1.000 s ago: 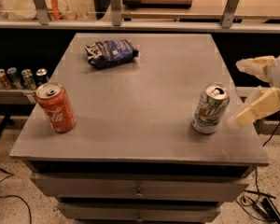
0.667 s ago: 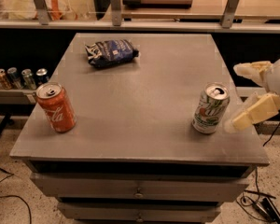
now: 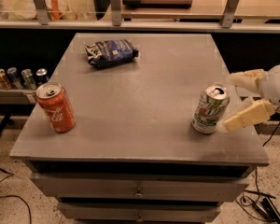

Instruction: Move 7up can near coke can

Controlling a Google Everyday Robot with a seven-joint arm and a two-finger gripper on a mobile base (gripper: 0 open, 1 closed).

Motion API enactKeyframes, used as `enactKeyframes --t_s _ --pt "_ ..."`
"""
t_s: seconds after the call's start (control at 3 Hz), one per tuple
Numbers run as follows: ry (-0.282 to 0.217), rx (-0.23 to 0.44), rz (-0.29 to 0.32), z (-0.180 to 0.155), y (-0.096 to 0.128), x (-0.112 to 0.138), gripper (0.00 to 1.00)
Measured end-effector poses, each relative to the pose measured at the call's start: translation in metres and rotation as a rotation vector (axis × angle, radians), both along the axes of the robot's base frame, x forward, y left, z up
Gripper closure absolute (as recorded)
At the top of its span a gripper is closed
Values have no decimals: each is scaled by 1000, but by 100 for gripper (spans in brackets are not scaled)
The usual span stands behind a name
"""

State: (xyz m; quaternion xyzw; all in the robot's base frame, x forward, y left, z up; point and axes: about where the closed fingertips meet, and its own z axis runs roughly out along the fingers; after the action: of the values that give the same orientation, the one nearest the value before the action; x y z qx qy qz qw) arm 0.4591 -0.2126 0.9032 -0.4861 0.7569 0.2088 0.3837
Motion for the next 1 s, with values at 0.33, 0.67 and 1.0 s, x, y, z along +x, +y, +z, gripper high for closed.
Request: enactKeyframes --t_s 0.33,0.67,1.0 --pt "6 9 4 -4 3 1 41" --pt "11 16 15 -7 8 4 63" --pt "19 19 26 -8 12 7 87"
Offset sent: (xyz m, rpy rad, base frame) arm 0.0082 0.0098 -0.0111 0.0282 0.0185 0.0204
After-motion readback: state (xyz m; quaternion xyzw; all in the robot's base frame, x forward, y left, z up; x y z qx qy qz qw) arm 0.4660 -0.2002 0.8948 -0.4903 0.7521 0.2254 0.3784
